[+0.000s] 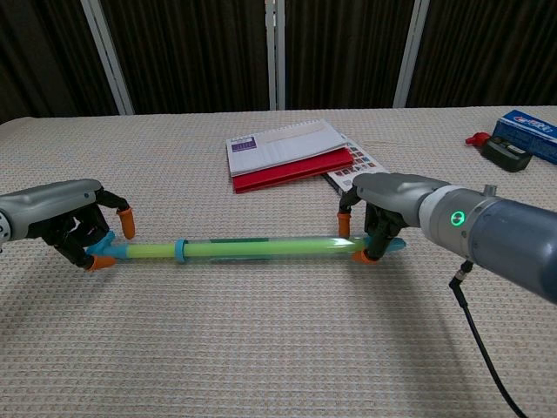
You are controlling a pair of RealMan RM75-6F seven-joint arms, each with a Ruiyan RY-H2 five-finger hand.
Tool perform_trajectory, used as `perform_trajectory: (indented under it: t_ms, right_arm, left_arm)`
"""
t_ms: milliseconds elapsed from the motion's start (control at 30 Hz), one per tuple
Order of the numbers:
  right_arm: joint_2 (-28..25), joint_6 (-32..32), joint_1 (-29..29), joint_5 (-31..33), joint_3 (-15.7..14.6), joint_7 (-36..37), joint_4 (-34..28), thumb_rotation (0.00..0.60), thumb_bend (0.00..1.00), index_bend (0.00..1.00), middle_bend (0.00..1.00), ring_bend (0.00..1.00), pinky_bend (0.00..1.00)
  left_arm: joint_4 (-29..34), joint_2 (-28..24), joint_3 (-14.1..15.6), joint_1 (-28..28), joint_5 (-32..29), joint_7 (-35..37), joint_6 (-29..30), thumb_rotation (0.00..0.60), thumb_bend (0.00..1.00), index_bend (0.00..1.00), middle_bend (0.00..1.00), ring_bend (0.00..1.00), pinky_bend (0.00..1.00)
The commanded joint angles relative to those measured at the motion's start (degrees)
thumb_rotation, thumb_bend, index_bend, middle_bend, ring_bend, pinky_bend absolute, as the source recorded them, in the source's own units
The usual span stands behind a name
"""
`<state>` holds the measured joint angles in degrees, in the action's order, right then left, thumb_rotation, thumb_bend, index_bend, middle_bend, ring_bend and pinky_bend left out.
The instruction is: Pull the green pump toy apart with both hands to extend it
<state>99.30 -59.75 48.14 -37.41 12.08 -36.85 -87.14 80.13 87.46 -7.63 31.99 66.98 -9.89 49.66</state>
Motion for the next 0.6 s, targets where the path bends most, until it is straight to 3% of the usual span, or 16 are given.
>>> perform_trajectory:
  t_ms: [33, 600]
  right_arm:
    - [-0.1, 0.1, 0.0, -0.1, 0.0, 0.1, 0.0, 0.600, 0.38, 0.60, 1.00, 1.00, 1.00]
    - [-0.2, 0.4, 0.1, -0.1, -0.3, 0.5, 0.4, 0.600, 0.38, 0.60, 1.00, 1.00, 1.00]
  left_arm:
    - [-0.9, 0.9, 0.0, 0.4, -0.3, 0.2, -0.2, 0.600, 0.32, 0.43, 0.84, 0.80, 1.00]
    - [-2.9, 2.5, -0.1, 1.9, -2.7, 0.3, -1.0, 0.600, 0.36, 0.47, 0.84, 0.80, 1.00]
